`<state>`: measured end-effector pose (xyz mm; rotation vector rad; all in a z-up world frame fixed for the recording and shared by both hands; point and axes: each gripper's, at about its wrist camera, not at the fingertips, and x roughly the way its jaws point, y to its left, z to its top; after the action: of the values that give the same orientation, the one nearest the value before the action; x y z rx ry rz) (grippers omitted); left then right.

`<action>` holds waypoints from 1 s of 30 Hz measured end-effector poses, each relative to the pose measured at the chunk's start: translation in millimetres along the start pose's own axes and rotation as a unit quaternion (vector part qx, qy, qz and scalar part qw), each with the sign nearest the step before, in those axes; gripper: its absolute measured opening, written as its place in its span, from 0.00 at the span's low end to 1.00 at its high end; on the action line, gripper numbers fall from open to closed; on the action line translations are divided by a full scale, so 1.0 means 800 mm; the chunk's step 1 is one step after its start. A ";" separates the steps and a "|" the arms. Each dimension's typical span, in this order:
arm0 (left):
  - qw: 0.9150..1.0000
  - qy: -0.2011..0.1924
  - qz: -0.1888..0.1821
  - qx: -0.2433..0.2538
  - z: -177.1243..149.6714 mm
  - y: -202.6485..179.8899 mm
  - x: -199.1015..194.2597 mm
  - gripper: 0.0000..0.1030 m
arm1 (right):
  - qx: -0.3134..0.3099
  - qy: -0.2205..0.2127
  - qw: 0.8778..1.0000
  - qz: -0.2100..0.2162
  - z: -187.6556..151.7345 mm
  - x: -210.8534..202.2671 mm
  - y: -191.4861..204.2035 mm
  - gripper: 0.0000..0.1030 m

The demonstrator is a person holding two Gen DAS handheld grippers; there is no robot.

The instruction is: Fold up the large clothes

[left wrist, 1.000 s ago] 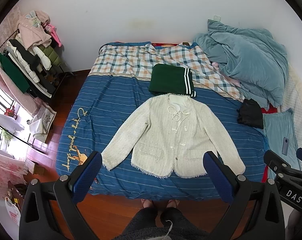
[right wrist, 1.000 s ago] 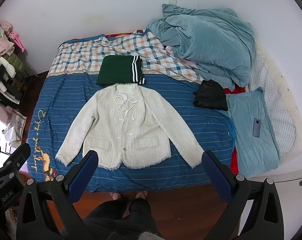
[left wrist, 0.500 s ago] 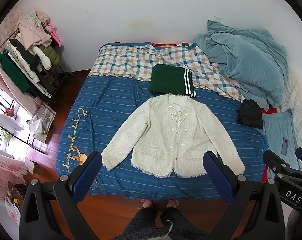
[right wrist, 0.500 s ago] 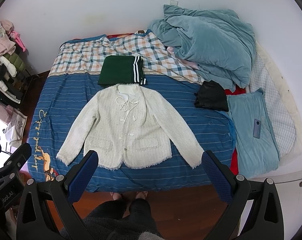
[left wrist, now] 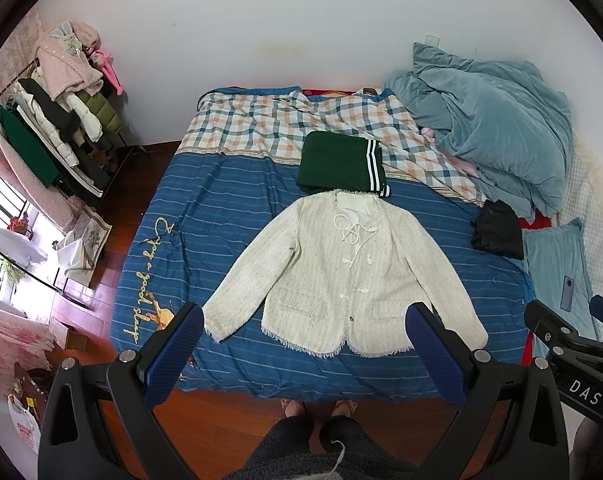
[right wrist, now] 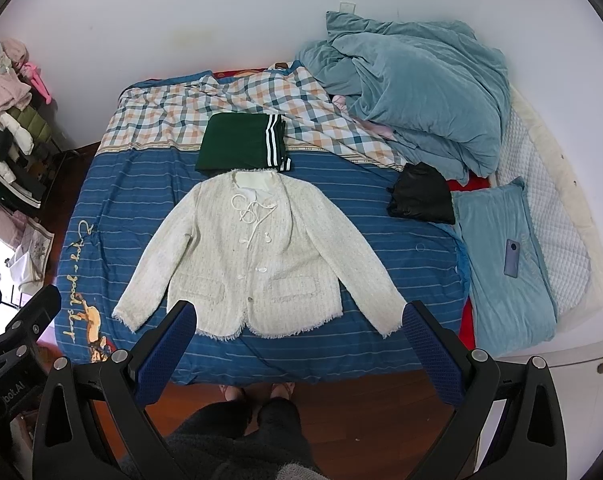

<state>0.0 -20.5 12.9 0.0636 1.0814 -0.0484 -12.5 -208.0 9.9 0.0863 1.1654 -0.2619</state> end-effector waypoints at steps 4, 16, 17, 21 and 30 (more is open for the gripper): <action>1.000 0.000 -0.023 -0.007 0.000 0.001 0.000 1.00 | -0.001 0.000 1.000 0.000 0.000 0.000 0.000 1.00; 1.000 0.000 -0.025 -0.007 0.003 -0.004 -0.004 1.00 | 0.000 -0.001 1.000 0.000 -0.001 -0.001 0.000 1.00; 1.000 0.000 -0.026 -0.007 0.003 -0.004 -0.003 1.00 | 0.000 -0.002 1.000 -0.001 0.000 -0.002 0.001 1.00; 1.000 0.001 -0.027 -0.007 0.004 -0.005 -0.004 1.00 | 0.000 -0.002 1.000 -0.001 0.000 -0.004 0.000 1.00; 0.999 0.003 -0.034 -0.007 0.014 -0.003 -0.005 1.00 | 0.001 -0.001 1.000 -0.001 0.002 -0.007 0.002 1.00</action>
<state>8.0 -23.4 21.5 0.0149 1.0902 -0.1020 -13.0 -205.9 15.6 0.0869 1.1628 -0.2657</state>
